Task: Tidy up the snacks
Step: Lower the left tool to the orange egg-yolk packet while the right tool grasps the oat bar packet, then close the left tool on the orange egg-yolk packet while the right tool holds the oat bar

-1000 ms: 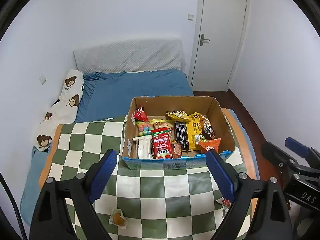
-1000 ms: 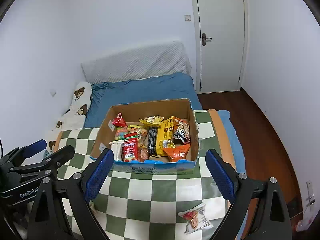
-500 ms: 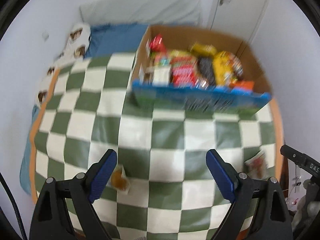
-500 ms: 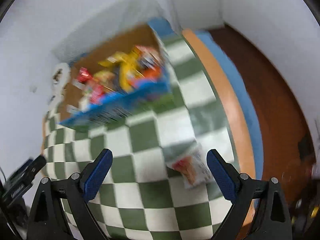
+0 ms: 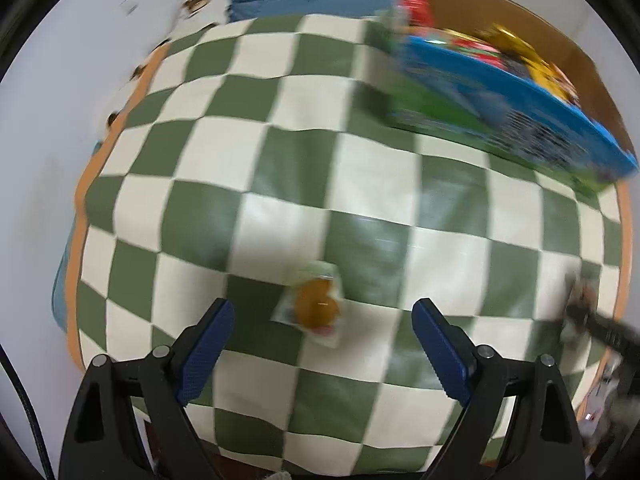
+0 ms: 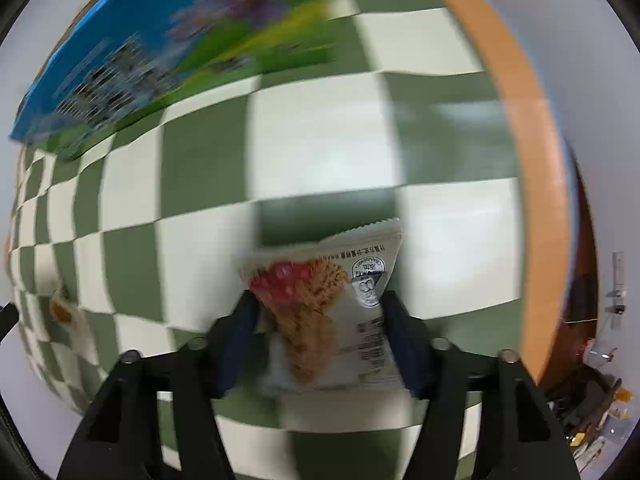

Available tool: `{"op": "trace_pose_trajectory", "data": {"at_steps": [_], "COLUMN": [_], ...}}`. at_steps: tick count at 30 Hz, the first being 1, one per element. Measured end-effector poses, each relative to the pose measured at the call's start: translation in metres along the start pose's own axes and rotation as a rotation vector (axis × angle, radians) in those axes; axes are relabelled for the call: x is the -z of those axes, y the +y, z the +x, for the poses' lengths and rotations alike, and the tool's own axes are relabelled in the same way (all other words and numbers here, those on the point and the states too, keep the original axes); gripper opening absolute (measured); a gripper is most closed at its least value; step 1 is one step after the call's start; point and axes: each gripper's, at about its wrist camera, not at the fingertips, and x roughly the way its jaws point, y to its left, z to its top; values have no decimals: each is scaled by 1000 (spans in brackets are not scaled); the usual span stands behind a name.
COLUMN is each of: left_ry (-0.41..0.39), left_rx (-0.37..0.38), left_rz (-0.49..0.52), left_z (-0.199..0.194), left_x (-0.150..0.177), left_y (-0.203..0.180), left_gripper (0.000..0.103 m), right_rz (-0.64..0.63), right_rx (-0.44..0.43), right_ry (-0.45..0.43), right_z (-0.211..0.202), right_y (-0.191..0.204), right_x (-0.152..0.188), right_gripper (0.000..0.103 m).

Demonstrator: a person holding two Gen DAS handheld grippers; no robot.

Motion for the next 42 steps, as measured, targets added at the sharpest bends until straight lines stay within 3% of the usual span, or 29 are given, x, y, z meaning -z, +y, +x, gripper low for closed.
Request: {"op": "trace_pose_trajectory", "data": {"at_steps": [7,11,14,18,19,21,23,29,36,39,42], "left_ry": [91,240,293,256,234,207,203,248,280,324,366], "left_rx": [32,147,202,139,119,112,113,198,220,278,283], "left_rz": [-110,-196,-233,-135,-103,-53,-18,43,172,192,248], "left_z": [31,72,100,116,116,112,108,98,105,108,113], "left_x": [-15,-11,-7,-8,-7,-4,-1,23,39,33,22], "left_y": [45,52,48,28,22,10,-1,-42,-78,-75,-70], "left_gripper": [91,91,91,88,83,61,56,56,60,62,62], "right_rz": [-43,-9,12,59,66,73,68,36,28,31,21], "right_rx": [-41,-59,-62,-79,-83,-88,-77,-80,-65,-85,-94], "right_ry": [45,53,68,75,75,70,60,79,129,161,166], "right_z": [21,22,22,23,24,25,24,15,9,10,7], "right_y": [60,64,64,59,57,55,54,37,13,10,15], "right_x": [12,10,2,-2,-4,-5,-4,36,72,73,72], "right_gripper": [58,58,59,60,60,60,53,49,50,56,70]}}
